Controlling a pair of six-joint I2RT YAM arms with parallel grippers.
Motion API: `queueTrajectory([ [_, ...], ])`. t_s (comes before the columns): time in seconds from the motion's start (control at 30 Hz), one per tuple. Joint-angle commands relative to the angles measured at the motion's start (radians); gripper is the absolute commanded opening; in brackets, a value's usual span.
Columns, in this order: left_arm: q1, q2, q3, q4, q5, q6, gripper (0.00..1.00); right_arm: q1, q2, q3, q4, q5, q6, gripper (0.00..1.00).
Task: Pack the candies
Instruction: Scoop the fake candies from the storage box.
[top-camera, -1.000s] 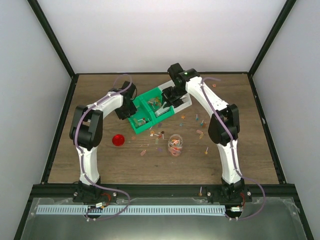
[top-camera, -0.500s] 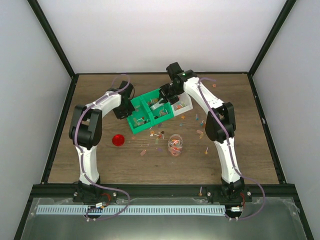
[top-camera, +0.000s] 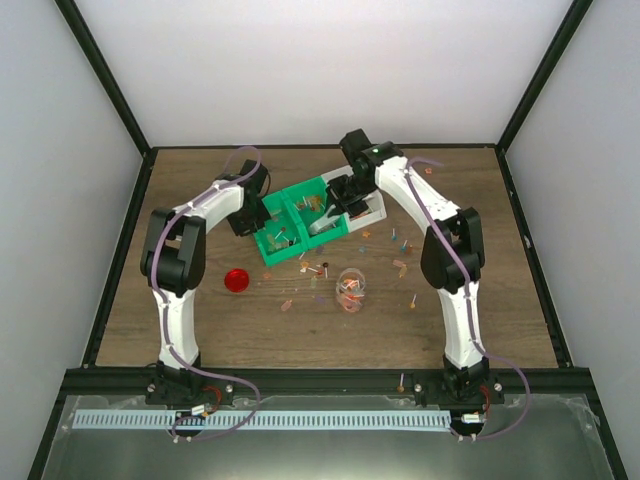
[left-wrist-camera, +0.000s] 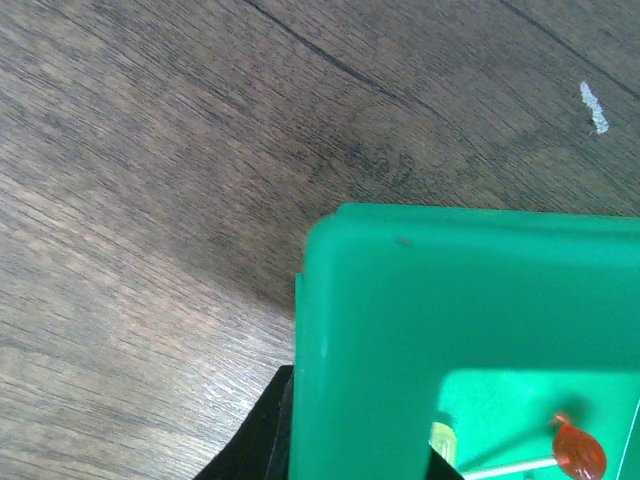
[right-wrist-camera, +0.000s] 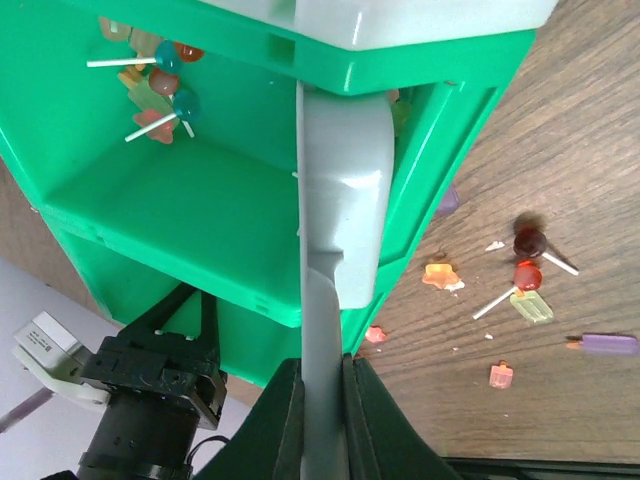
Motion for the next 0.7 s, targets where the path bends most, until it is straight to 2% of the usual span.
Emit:
queueTrajectory([
  [0.0,0.010,0.032,0.018,0.019,0.010,-0.008,0.04,0.000,-0.006,-0.046,0.021,0.010,0.004,0.01],
  [0.13,0.014,0.038,0.012,0.014,0.012,-0.005,0.04,-0.001,0.043,-0.119,0.147,-0.023,0.014,0.01],
  [0.3,0.016,0.050,0.008,0.013,0.025,0.008,0.04,-0.011,0.046,-0.247,0.404,-0.051,0.059,0.01],
  [0.5,0.017,0.058,0.009,0.003,0.036,0.018,0.04,-0.040,0.095,-0.282,0.510,-0.084,-0.047,0.01],
  [0.57,0.018,0.057,0.004,0.003,0.036,0.018,0.04,-0.046,0.083,-0.349,0.624,-0.113,-0.065,0.01],
  [0.67,0.018,0.058,0.002,0.005,0.043,0.018,0.04,-0.053,0.045,-0.519,0.894,-0.191,-0.060,0.01],
])
